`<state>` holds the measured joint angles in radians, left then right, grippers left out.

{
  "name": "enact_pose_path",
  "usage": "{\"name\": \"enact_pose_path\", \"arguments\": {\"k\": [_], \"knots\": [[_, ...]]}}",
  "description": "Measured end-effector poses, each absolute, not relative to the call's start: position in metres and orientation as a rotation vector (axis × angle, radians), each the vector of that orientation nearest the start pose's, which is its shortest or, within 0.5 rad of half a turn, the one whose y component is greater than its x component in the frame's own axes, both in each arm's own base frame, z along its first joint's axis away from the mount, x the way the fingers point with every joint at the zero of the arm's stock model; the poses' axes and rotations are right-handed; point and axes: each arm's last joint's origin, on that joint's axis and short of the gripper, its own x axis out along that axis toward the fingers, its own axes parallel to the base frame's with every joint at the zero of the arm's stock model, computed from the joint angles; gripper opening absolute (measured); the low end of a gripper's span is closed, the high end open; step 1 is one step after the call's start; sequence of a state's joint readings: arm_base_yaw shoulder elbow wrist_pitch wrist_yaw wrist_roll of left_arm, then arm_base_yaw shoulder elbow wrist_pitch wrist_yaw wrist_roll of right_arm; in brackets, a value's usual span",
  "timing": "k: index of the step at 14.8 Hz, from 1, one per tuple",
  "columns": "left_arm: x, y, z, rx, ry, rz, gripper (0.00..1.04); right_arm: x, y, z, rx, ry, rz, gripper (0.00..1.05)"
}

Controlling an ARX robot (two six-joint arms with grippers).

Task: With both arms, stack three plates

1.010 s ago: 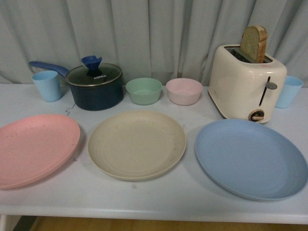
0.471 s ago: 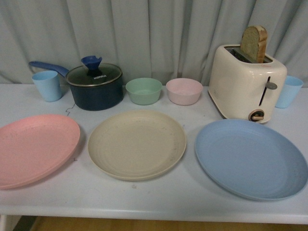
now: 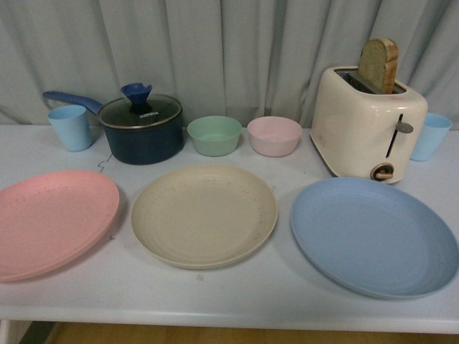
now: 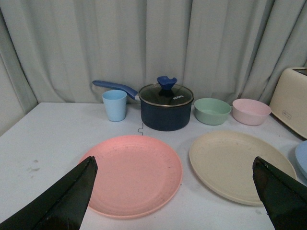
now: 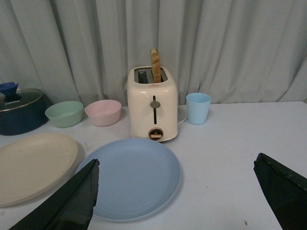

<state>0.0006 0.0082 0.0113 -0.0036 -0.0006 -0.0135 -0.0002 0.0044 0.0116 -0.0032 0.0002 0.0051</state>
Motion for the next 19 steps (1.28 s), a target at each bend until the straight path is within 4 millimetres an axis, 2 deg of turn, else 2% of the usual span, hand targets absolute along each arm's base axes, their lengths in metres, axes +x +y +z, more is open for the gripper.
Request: {"name": "enact_pose_path", "arguments": {"k": [19], "knots": [[0.0975, 0.0001, 0.1664, -0.014, 0.001, 0.001, 0.98, 0.0973, 0.0, 0.1668, 0.005, -0.004, 0.0, 0.98]]}}
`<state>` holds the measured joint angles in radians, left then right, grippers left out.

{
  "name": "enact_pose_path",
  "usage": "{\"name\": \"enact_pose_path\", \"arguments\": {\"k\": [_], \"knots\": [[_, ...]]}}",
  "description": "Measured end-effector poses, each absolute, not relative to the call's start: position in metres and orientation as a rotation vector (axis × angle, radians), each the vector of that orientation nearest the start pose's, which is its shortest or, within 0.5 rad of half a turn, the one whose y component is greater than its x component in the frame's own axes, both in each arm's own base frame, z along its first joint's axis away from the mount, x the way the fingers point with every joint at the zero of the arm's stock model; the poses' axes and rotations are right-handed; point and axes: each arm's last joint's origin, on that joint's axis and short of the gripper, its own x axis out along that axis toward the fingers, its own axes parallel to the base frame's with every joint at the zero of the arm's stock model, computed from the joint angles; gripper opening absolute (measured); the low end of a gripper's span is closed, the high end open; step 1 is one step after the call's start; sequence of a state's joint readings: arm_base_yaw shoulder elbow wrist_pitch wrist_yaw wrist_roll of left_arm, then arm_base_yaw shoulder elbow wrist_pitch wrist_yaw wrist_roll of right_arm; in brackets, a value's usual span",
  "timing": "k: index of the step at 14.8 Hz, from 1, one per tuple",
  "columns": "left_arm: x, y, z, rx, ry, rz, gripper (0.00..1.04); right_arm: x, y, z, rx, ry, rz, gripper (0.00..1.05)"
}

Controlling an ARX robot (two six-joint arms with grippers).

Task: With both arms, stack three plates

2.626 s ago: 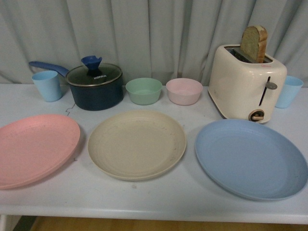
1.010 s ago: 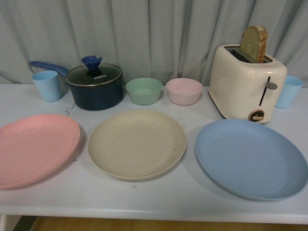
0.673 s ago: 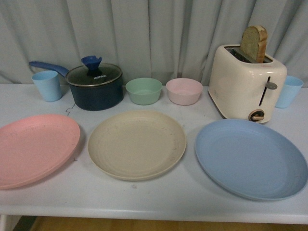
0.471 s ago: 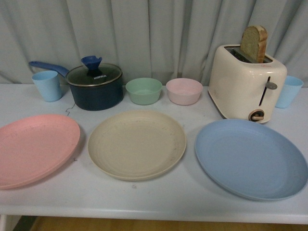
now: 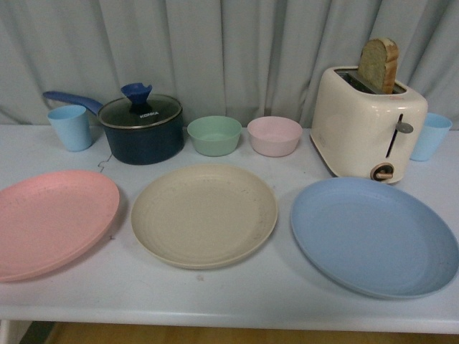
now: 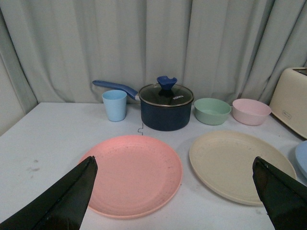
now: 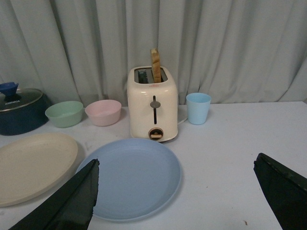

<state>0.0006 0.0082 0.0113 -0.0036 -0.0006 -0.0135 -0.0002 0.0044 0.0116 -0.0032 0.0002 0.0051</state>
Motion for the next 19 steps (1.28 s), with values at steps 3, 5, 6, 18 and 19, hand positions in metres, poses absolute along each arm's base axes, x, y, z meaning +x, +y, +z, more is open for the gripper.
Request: {"name": "enact_pose_path", "arguments": {"k": [3, 5, 6, 18, 19], "knots": [[0.098, 0.0, 0.166, -0.014, 0.0, 0.001, 0.98, 0.097, 0.0, 0.167, 0.005, -0.004, 0.0, 0.98], [0.098, 0.0, 0.166, -0.014, 0.001, 0.001, 0.98, 0.097, 0.0, 0.167, 0.005, -0.004, 0.0, 0.98], [0.098, 0.0, 0.166, -0.016, 0.007, 0.004, 0.98, 0.097, 0.0, 0.167, 0.005, -0.004, 0.0, 0.98], [0.301, 0.124, 0.133, -0.148, 0.542, 0.251, 0.98, 0.097, 0.0, 0.167, 0.003, -0.004, 0.0, 0.98], [0.306, 0.129, 0.109, -0.154, 0.613, 0.257, 0.98, 0.097, 0.0, 0.167, 0.003, -0.004, 0.0, 0.98]]}}
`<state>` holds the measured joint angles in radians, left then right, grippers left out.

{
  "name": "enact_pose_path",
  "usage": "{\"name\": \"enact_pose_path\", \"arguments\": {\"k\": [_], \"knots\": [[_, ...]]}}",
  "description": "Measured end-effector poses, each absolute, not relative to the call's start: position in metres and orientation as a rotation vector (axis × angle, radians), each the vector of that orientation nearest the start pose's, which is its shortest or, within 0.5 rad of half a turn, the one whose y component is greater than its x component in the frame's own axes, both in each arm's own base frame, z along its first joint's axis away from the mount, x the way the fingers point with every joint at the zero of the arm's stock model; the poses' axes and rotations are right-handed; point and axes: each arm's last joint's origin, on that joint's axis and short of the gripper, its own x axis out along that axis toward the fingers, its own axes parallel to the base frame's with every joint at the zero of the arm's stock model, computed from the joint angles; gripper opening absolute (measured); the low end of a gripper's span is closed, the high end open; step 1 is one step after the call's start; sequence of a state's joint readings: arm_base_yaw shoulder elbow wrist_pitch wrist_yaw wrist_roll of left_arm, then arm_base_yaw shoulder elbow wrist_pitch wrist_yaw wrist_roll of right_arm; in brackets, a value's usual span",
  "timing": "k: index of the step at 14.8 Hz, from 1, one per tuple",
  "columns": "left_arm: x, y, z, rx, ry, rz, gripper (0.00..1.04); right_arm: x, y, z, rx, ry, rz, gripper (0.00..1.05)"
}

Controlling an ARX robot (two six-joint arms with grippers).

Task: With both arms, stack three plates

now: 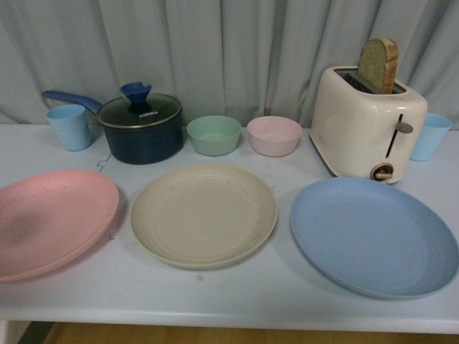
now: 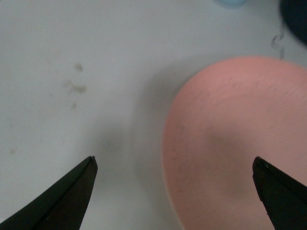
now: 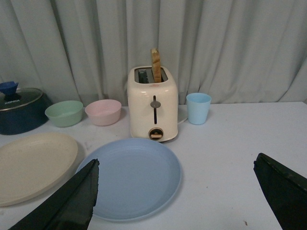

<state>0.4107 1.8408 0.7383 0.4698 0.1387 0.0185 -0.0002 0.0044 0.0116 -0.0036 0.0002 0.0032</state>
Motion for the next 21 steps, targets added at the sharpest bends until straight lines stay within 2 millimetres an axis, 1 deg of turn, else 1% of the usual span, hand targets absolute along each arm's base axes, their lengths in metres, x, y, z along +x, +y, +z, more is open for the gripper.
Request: {"name": "enact_pose_path", "arguments": {"k": [2, 4, 5, 9, 11, 14, 15, 17, 21], "knots": [[0.311, 0.136, 0.08, -0.144, 0.699, 0.263, 0.98, 0.097, 0.0, 0.167, 0.003, -0.004, 0.0, 0.98], [0.316, 0.147, 0.061, -0.145, 0.719, 0.299, 0.98, 0.097, 0.0, 0.167, 0.003, -0.003, 0.0, 0.98], [0.316, 0.149, 0.055, -0.166, 0.709, 0.307, 0.98, 0.097, 0.0, 0.167, 0.003, -0.004, 0.0, 0.98], [0.329, 0.146, 0.057, -0.186, 0.67, 0.299, 0.98, 0.097, 0.0, 0.167, 0.003, -0.004, 0.0, 0.98], [0.336, 0.143, 0.053, -0.175, 0.678, 0.3, 0.98, 0.097, 0.0, 0.167, 0.003, -0.004, 0.0, 0.98], [0.34, 0.135, 0.046, -0.165, 0.689, 0.286, 0.98, 0.097, 0.0, 0.167, 0.003, -0.004, -0.001, 0.98], [0.341, 0.132, 0.044, -0.164, 0.69, 0.282, 0.96, 0.097, 0.0, 0.167, 0.003, -0.004, 0.0, 0.98], [0.343, 0.128, 0.043, -0.154, 0.68, 0.281, 0.75, 0.097, 0.0, 0.167, 0.003, -0.004, 0.0, 0.98], [0.342, 0.127, 0.039, -0.159, 0.695, 0.295, 0.32, 0.097, 0.0, 0.167, 0.003, -0.004, 0.0, 0.98]]}}
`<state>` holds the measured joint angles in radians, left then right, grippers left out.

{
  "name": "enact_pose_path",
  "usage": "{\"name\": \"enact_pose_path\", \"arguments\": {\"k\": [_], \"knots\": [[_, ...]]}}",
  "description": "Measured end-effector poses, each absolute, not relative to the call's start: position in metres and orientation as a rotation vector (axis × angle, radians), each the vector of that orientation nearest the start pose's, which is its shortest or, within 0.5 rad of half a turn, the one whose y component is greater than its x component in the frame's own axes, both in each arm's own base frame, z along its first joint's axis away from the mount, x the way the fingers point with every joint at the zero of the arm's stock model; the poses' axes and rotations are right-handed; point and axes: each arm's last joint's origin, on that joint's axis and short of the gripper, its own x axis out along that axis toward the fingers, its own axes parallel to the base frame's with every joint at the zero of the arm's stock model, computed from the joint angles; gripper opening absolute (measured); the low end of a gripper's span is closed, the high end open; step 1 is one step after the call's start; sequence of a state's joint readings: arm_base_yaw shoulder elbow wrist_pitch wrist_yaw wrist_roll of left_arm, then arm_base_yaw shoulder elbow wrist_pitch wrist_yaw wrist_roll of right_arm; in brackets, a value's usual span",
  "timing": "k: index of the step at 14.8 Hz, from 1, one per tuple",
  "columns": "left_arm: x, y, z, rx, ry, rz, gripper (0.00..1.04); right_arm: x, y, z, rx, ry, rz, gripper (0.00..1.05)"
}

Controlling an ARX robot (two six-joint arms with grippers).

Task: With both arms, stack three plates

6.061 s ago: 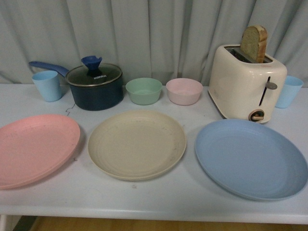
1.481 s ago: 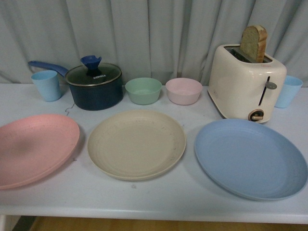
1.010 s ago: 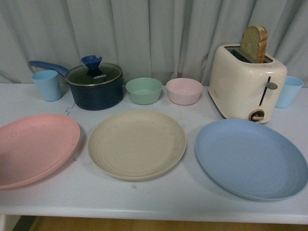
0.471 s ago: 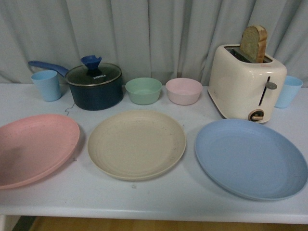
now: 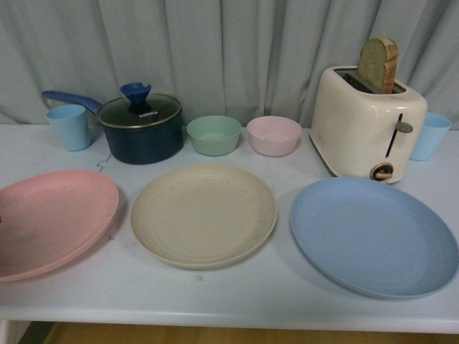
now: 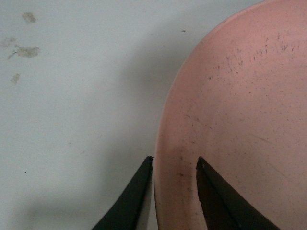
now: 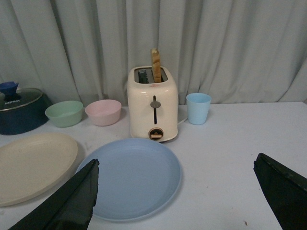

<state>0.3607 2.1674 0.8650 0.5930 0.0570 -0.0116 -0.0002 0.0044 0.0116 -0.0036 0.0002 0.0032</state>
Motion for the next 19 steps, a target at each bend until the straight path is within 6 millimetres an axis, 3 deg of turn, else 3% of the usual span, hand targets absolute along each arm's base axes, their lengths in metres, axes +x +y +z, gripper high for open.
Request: {"name": "enact_pose_path", "arguments": {"k": [3, 7, 8, 9, 10, 11, 15, 19], "knots": [[0.341, 0.132, 0.043, -0.178, 0.688, 0.304, 0.05, 0.097, 0.0, 0.167, 0.003, -0.004, 0.0, 0.98], [0.335, 0.147, 0.076, -0.184, 0.646, 0.314, 0.03, 0.097, 0.0, 0.167, 0.003, -0.004, -0.001, 0.98], [0.332, 0.153, 0.091, -0.166, 0.617, 0.319, 0.03, 0.097, 0.0, 0.167, 0.003, -0.004, -0.001, 0.98], [0.328, 0.155, 0.121, -0.136, 0.564, 0.3, 0.03, 0.097, 0.0, 0.167, 0.003, -0.004, 0.0, 0.98], [0.337, 0.097, 0.163, -0.087, 0.468, 0.11, 0.03, 0.097, 0.0, 0.167, 0.003, -0.004, 0.0, 0.98], [0.346, 0.038, 0.172, -0.067, 0.449, -0.05, 0.03, 0.097, 0.0, 0.167, 0.003, -0.004, 0.0, 0.98], [0.361, -0.031, 0.158, -0.035, 0.491, -0.163, 0.03, 0.097, 0.0, 0.167, 0.003, -0.004, 0.0, 0.98], [0.382, -0.058, 0.135, -0.054, 0.54, -0.168, 0.03, 0.097, 0.0, 0.167, 0.003, -0.004, 0.0, 0.98]]}}
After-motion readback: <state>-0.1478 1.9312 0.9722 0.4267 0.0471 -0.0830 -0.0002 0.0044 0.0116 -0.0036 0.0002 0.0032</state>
